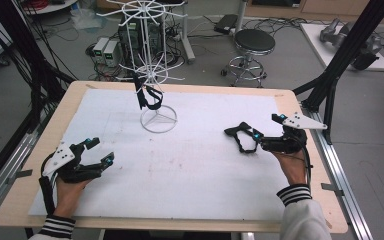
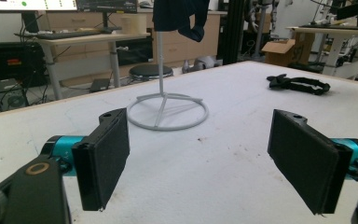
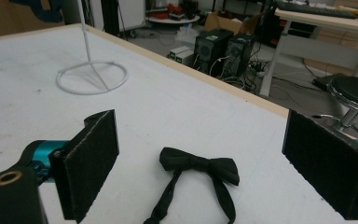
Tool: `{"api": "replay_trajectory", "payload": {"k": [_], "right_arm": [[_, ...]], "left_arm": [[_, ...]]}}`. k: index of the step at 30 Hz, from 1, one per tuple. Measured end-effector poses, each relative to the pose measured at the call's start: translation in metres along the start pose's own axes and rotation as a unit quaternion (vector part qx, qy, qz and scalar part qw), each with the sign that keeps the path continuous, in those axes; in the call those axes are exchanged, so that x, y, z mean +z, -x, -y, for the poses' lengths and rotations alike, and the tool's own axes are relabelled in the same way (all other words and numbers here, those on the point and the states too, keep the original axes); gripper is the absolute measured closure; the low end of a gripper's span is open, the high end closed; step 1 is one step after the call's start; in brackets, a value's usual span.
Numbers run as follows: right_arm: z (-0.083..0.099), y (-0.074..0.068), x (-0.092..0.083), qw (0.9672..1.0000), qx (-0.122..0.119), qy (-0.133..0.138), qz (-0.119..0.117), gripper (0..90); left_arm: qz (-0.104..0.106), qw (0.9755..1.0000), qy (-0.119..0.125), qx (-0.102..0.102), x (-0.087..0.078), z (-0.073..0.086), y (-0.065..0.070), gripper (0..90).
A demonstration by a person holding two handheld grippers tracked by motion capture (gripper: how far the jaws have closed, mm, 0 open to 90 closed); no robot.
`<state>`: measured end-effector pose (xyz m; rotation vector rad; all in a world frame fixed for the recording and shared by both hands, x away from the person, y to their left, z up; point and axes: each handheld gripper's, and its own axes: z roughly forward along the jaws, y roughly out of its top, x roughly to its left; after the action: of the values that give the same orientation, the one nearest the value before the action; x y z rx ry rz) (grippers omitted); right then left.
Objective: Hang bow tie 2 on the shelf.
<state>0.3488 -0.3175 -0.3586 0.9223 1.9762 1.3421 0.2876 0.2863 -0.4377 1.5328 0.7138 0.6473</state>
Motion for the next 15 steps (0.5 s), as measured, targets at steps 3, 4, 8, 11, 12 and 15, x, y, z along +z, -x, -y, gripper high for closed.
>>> {"api": "replay_trajectory", "payload": {"k": [3, 4, 8, 11, 12, 15], "right_arm": [[-0.008, 0.004, 0.005, 0.9997, -0.02, -0.016, -0.006, 10.0], [-0.01, 0.005, 0.006, 0.9994, -0.024, -0.023, -0.009, 10.0], [-0.019, 0.012, 0.012, 0.9983, -0.045, -0.035, -0.016, 10.0], [-0.024, 0.016, 0.016, 0.9977, -0.048, -0.043, -0.022, 10.0], [-0.026, 0.018, 0.018, 0.9974, -0.049, -0.047, -0.024, 10.0], [-0.031, 0.022, 0.024, 0.9962, -0.06, -0.056, -0.029, 10.0]], "left_arm": [[-0.003, 1.0, 0.002, 0.0, 0.0, 0.001, 0.0, 21.2], [-0.004, 1.0, 0.003, -0.001, 0.0, 0.001, 0.0, 21.2], [-0.005, 1.0, 0.002, -0.001, -0.001, 0.001, 0.0, 21.2], [-0.006, 1.0, 0.002, -0.002, -0.001, 0.002, 0.0, 21.2], [-0.006, 1.0, 0.002, -0.002, -0.001, 0.002, 0.0, 21.2], [-0.007, 1.0, 0.0, -0.001, -0.001, 0.002, -0.001, 21.2]]}}
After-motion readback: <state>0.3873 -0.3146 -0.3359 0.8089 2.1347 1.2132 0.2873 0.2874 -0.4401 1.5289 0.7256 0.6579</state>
